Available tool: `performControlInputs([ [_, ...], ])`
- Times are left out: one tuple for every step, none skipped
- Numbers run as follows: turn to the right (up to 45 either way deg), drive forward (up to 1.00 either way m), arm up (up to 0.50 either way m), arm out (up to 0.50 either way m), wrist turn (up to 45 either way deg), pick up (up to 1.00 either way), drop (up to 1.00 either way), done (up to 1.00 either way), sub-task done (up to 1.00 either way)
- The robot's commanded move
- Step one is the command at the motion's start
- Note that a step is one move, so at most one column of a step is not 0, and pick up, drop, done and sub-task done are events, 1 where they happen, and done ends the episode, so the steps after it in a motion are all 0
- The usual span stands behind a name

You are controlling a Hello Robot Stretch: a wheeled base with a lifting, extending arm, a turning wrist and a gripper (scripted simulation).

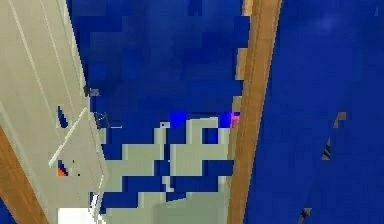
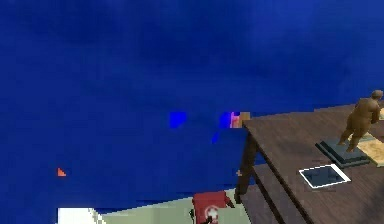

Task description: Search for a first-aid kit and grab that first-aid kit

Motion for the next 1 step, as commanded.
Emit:
performControlInputs([
  [0.0,0.00,-0.30,0.00,0.0,0.00,0.00,0.00,0.00],
])
